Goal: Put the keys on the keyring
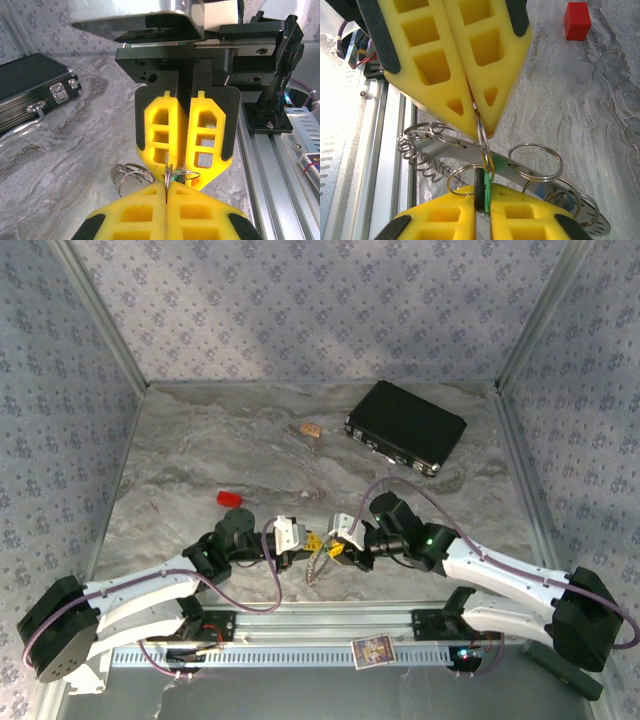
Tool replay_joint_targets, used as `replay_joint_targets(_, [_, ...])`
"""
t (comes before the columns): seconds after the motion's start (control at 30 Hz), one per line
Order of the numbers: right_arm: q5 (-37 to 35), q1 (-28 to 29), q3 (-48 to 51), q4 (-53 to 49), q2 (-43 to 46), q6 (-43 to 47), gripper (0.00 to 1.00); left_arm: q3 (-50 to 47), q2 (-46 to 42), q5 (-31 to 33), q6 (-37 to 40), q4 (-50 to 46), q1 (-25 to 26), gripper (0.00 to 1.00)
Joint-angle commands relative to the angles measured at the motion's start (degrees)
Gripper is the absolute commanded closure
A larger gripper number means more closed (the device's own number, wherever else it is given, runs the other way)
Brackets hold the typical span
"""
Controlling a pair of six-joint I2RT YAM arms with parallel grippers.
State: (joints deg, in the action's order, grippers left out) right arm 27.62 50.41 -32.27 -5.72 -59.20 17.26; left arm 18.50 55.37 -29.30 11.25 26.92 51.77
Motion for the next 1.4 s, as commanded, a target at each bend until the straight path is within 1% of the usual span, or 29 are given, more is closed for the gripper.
replay_joint_targets(0.0, [-0.4,0.4,-2.0,0.8,-0.8,-0.3,0.92,0.0,-1.0,-1.5,-0.6,4.0,0.0,1.00])
replay_joint_targets(0.1, [-0.2,0.9,-2.1,1.4,-2.3,-0.7,0.97,0.0,-0.7,-1.5,-0.4,4.8,0.0,1.00])
replay_joint_targets(0.23, [-0.9,1.9,-3.1,1.4,-4.7,-0.6,0.98,0.1,0.0,-1.7,-0.3,5.6,0.0,1.00])
replay_joint_targets(0.37, [-1.4,2.1,-3.5,1.6,-5.2,-0.6,0.98,0.0,0.1,-1.7,-0.1,5.4,0.1,1.00])
replay_joint_targets(0.53, [-2.6,1.8,-3.1,0.5,-3.6,-0.3,0.97,0.0,0.0,-1.6,0.2,4.9,0.0,1.00])
replay_joint_targets(0.73, [-4.3,0.9,-2.6,-1.6,0.0,0.1,1.00,0.0,-0.3,-1.5,0.6,3.9,0.0,1.00])
replay_joint_targets(0.83, [-4.2,0.3,-2.1,-1.9,1.5,0.1,1.00,0.1,-0.6,-1.4,0.9,3.6,0.0,1.00])
replay_joint_targets(0.97, [-3.5,0.4,-1.1,-1.4,0.5,-0.3,0.96,0.4,-0.5,-1.3,1.1,3.7,0.0,1.00])
replay_joint_targets(1.07, [-2.6,0.6,-0.9,-0.7,-0.9,-0.8,0.90,0.6,-0.3,-1.4,1.3,3.7,0.0,1.00])
replay_joint_targets(1.17, [-1.7,0.9,0.0,1.7,-1.3,-1.6,0.82,0.8,-0.2,-1.4,1.7,3.6,0.0,1.00])
replay_joint_targets(1.37, [-0.1,1.0,1.1,5.8,-1.7,-2.9,0.71,1.1,0.3,-1.3,1.8,3.8,0.0,1.00])
